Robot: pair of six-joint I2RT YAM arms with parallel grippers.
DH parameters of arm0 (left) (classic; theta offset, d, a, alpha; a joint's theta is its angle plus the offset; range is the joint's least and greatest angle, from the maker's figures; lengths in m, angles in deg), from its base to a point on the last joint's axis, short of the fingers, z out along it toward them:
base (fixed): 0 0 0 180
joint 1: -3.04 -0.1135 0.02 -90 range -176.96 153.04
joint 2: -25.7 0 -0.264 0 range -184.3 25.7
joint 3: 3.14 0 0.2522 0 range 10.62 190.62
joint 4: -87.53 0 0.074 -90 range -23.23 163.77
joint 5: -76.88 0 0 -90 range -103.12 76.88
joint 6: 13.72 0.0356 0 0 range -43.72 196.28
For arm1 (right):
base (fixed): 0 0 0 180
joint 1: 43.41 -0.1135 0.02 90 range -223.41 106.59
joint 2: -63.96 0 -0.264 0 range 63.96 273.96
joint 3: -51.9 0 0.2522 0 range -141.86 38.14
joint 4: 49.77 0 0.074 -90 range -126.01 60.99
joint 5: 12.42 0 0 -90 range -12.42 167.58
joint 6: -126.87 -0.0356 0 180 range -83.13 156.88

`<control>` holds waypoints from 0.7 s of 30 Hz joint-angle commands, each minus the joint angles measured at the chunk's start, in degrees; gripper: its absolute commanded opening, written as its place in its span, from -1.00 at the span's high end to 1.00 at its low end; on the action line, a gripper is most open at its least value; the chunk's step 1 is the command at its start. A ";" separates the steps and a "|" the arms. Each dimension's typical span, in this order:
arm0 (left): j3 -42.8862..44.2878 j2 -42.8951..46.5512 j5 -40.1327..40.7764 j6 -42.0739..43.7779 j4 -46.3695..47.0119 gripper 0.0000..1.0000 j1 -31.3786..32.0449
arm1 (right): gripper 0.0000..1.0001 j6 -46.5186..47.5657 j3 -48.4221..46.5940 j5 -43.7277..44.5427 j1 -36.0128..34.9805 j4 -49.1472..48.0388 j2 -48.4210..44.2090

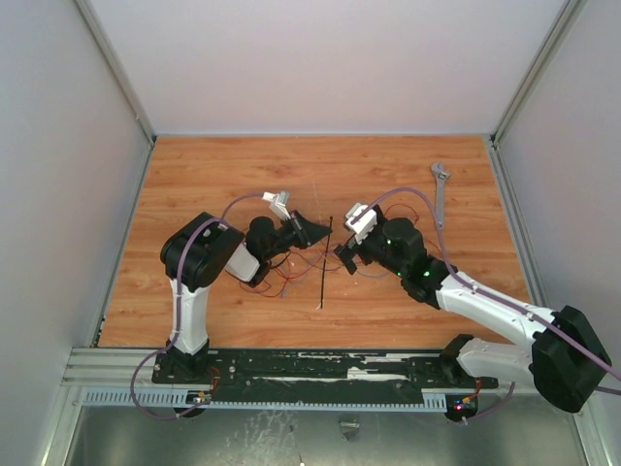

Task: Zip-tie the wires
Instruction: Adjust the cable at the center of the board.

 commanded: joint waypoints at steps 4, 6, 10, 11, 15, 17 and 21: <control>0.00 0.38 -1.55 -1.42 0.57 1.00 -0.11 | -0.98 13.68 0.93 2.53 -6.21 -1.74 2.25; -0.12 0.39 -1.70 -1.33 0.52 1.00 -0.23 | -0.98 16.63 3.16 6.62 -9.73 -4.24 2.46; -0.46 0.84 -1.93 -1.26 0.57 1.00 -0.66 | -0.98 19.69 9.62 12.05 -13.60 -12.52 2.41; -0.44 0.96 -2.05 -1.32 0.57 1.00 -0.78 | -0.98 20.48 11.05 13.10 -14.35 -14.93 2.65; -0.36 0.94 -2.62 -1.58 0.57 1.00 -0.81 | -0.98 24.21 15.50 15.80 -17.38 -22.56 5.12; -0.18 0.90 -2.94 -1.74 0.57 1.00 -0.81 | -0.98 25.56 17.12 17.44 -17.92 -26.89 6.65; -0.15 0.74 -3.04 -2.15 0.57 1.00 -0.81 | -0.98 27.71 17.97 18.43 -18.15 -30.69 10.52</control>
